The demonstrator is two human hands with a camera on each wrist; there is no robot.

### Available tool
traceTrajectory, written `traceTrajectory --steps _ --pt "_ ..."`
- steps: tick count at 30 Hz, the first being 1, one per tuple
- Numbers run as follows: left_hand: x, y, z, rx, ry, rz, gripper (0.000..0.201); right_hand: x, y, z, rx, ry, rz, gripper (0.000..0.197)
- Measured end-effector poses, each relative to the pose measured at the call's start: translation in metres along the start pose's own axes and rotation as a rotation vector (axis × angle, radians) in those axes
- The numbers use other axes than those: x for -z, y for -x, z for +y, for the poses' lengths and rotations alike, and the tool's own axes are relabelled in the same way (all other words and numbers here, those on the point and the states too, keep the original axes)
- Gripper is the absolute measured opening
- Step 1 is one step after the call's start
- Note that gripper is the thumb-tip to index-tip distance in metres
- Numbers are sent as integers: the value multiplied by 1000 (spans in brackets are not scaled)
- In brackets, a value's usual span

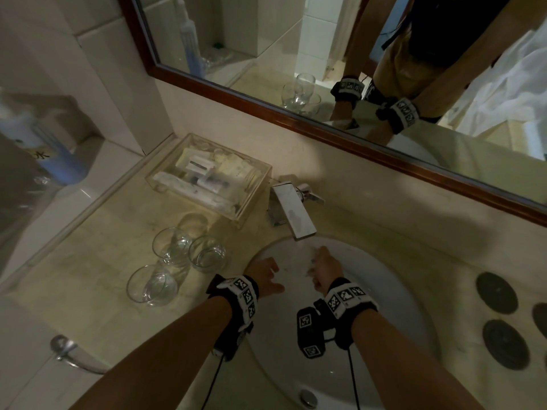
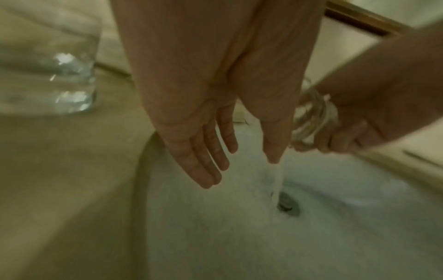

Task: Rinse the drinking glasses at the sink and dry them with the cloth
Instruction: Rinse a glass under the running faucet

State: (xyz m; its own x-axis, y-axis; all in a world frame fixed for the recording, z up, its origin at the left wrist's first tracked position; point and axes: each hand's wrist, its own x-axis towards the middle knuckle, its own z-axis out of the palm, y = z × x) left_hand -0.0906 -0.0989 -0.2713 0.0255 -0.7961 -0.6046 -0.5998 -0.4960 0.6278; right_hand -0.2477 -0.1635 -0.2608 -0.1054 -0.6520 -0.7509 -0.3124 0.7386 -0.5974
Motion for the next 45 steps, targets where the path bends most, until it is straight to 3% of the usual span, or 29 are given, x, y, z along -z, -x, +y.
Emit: traceTrajectory --steps 5,7,13,15,17,20,24,28,30,35,37,40,45 --pt "0 0 6 -19 -75 -18 79 1 -1 4 -21 -60 -45 42" --pt "-1 -1 11 -56 -83 -6 92 0 1 5 -57 -128 -36 46" --pt "3 -1 27 -169 267 69 62 -2 10 6 -85 -181 -72 49" --pt "1 -5 25 -148 347 71 74 -2 12 3 -90 -159 -98 47" --pt "1 -5 23 -126 453 63 91 -2 13 -1 -66 -136 -143 32" --pt "1 -3 22 -156 400 72 79 -2 20 -11 -26 -132 -164 20" --pt "2 -1 20 -195 340 112 74 -7 33 -18 7 -65 -197 40" --pt "1 0 25 -228 293 138 85 -6 36 -11 126 -67 -178 42" --pt "1 -1 26 -218 234 135 84 -8 35 -11 155 -68 -141 40" --pt "-6 -10 14 -189 170 127 102 -13 34 -14 194 -36 -106 48" --pt "0 0 23 -180 187 117 89 -11 31 -14 190 -3 -113 45" --pt "3 0 27 -225 267 110 73 -8 30 -17 164 33 -129 22" --pt "1 3 25 -219 355 75 65 -3 44 -25 211 161 -232 36"
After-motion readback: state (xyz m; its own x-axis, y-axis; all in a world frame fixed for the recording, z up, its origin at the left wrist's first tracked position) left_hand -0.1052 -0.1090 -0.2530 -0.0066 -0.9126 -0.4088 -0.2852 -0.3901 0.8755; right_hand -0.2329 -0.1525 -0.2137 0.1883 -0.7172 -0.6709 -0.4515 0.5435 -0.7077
